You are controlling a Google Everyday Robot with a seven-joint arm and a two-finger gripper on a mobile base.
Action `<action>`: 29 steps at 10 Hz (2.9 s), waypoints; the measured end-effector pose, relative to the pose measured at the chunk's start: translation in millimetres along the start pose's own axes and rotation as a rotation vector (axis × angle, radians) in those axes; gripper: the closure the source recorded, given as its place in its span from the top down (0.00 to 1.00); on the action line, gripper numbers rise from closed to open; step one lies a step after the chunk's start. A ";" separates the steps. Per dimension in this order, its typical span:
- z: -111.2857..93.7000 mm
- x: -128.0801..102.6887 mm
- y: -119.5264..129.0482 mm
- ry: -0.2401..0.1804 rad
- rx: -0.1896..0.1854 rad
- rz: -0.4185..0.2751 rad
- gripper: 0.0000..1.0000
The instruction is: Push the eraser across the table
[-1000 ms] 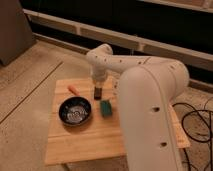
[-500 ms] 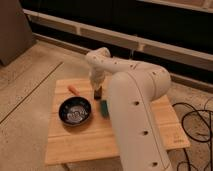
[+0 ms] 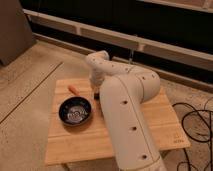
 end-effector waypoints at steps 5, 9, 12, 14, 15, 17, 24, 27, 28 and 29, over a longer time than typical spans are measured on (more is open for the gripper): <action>12.9 -5.4 -8.5 0.064 0.095 0.008 0.03; -15.9 -69.9 -3.6 -0.134 0.065 -0.043 0.03; -64.3 -110.0 11.0 -0.308 -0.038 -0.125 0.03; -68.0 -104.9 6.6 -0.314 -0.065 -0.143 0.03; -67.0 -98.1 0.1 -0.298 -0.049 -0.146 0.03; -81.9 -67.9 -37.0 -0.245 0.092 -0.123 0.03; -54.7 18.4 -57.7 -0.001 0.231 -0.037 0.03; -25.7 10.8 -70.0 0.086 0.265 -0.015 0.03; -14.5 7.7 -78.9 0.124 0.292 -0.007 0.03; -7.4 6.1 -81.9 0.147 0.312 -0.007 0.03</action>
